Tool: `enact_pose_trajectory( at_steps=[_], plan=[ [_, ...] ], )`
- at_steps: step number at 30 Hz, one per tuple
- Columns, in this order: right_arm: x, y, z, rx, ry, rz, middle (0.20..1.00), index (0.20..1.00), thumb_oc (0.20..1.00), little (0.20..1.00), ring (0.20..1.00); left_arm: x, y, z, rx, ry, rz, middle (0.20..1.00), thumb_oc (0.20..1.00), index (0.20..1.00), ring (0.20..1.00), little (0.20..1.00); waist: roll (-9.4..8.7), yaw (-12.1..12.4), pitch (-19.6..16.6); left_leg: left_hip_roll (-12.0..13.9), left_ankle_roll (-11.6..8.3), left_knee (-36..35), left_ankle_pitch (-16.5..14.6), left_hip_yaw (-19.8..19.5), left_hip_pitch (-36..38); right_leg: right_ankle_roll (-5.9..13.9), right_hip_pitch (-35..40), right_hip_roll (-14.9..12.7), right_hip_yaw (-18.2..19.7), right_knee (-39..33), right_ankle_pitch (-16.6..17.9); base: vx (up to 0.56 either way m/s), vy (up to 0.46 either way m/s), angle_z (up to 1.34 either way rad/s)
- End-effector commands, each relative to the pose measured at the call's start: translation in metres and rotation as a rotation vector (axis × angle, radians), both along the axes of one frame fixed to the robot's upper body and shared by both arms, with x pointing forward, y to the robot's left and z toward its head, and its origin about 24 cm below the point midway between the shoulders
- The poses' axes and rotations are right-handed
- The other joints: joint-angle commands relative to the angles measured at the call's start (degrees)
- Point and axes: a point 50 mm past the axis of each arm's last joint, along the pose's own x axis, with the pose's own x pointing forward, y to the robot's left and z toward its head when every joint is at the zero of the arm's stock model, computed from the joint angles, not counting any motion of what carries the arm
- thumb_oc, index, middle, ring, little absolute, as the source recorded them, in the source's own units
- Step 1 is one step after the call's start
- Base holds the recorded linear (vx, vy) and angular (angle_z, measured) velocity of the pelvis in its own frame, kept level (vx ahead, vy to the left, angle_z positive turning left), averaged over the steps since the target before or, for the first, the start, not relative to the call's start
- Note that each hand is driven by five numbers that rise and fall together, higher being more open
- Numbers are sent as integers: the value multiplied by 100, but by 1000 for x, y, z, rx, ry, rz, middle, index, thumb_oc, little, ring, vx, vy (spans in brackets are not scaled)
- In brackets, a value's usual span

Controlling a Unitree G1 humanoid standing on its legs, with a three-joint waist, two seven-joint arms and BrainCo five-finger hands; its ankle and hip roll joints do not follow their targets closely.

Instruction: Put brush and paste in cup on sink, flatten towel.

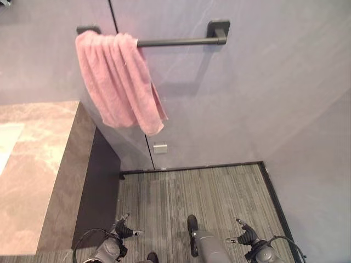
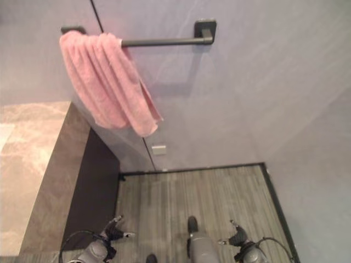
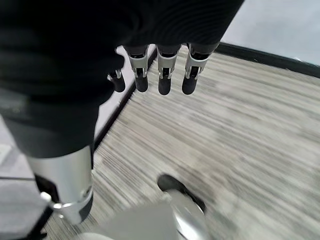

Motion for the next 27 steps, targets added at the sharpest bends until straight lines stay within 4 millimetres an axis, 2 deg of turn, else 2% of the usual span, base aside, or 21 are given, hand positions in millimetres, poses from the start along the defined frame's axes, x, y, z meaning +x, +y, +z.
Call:
enact_pose_trajectory(
  at_steps=[1,4,5,7,8,10,11,12,13,14,15,16,17,19,23,27],
  plan=[
    [7,-3,7,-6,-57,1,1000,1000,1000,1000,1000,8,15,8,32,-51,25,1000,1000,1000,1000,1000,-291,-61,-192,-778,196,500,15,42,-66,585,-127,-164,450,210,212,188,-167,0],
    [7,-4,7,-14,-55,12,1000,1000,1000,1000,1000,7,13,8,18,-48,24,1000,1000,1000,1000,1000,-261,-66,-240,-683,81,601,175,-50,-78,495,-22,-32,464,188,61,116,-132,4],
    [9,-6,11,-23,-75,24,1000,1000,1000,1000,1000,10,13,10,14,-61,19,1000,1000,1000,1000,1000,-281,-81,-225,-576,-125,1117,517,-109,-306,368,154,44,444,81,-7,190,-264,21],
    [7,-10,11,-33,-77,16,1000,1000,1000,1000,1000,16,11,12,17,-73,1,1000,1000,1000,1000,1000,-330,-80,-138,-510,-314,1842,924,-160,-730,248,329,24,355,-48,-22,101,-215,42],
    [7,-13,13,-43,-81,9,1000,1000,1000,1000,1000,22,10,15,21,-90,-11,1000,1000,1000,1000,1000,-360,-75,-72,-520,-352,2167,1005,-104,-955,195,377,-20,311,-79,-13,92,-154,53],
    [0,-19,7,-57,-43,-29,1000,1000,1000,1000,1000,29,7,19,20,-112,-23,1000,1000,1000,1000,1000,-354,-90,-63,-388,-233,1517,847,244,-1227,233,550,-127,173,-275,-92,132,-69,49],
    [0,-19,7,-57,-43,-29,1000,1000,1000,1000,1000,29,7,18,20,-111,-23,1000,1000,1000,1000,1000,-355,-83,-56,-391,-228,1499,842,251,-1201,238,569,-129,179,-285,-97,216,64,44],
    [-5,-23,5,-78,-23,-43,1000,1000,1000,1000,1000,31,7,20,23,-125,-31,1000,1000,1000,1000,1000,-238,-2,-73,-243,-170,446,985,271,-1595,325,709,-135,208,-433,-163,221,110,46],
    [-6,-23,4,-83,-14,-44,1000,1000,1000,1000,1000,33,5,21,26,-134,-39,1000,1000,1000,1000,1000,-191,44,-46,-163,-210,131,1233,216,-1668,337,777,-145,217,-451,-213,217,105,56],
    [-6,-24,4,-83,-14,-44,1000,1000,1000,1000,1000,33,5,21,26,-134,-39,1000,1000,1000,1000,1000,-196,41,-40,-171,-212,92,1253,214,-1641,337,787,-151,213,-450,-220,145,96,54],
    [-6,-24,4,-99,-11,-31,1000,1000,1000,1000,1000,36,5,23,34,-147,-52,1000,1000,1000,1000,1000,-131,77,-7,-18,-301,-236,1583,204,-1851,336,833,-160,225,-441,-304,241,160,35],
    [0,-23,6,-110,-16,-6,1000,1000,1000,1000,1000,37,5,25,36,-152,-65,1000,1000,1000,1000,1000,-59,162,-13,51,-310,-313,1729,-19,-1838,361,855,-180,320,-364,-368,327,228,-10],
    [6,-22,8,-107,-30,9,1000,1000,1000,1000,1000,36,6,26,31,-157,-57,1000,1000,1000,1000,1000,-42,195,-1,-11,-267,-223,1593,-113,-1722,396,916,-202,424,-268,-472,304,223,-44],
    [8,-21,9,-104,-40,6,1000,1000,1000,1000,1000,34,7,25,30,-153,-60,1000,1000,1000,1000,1000,-25,212,-38,-41,-281,-165,1602,-69,-1740,415,941,-235,451,-244,-486,139,125,-84],
    [13,-19,13,-68,-82,-34,1000,1000,1000,1000,1000,13,11,15,28,-88,-70,1000,1000,1000,1000,1000,-24,235,-161,-220,-116,-109,1398,102,-1601,556,1016,-378,677,-80,-497,184,202,-69],
    [25,-10,21,-26,-149,-25,1000,1000,1000,1000,1000,9,15,16,41,-79,-102,1000,1000,1000,1000,1000,2,201,-84,-280,56,-144,1260,349,-1376,692,619,-412,764,765,-271,77,175,-51]
  ],
)
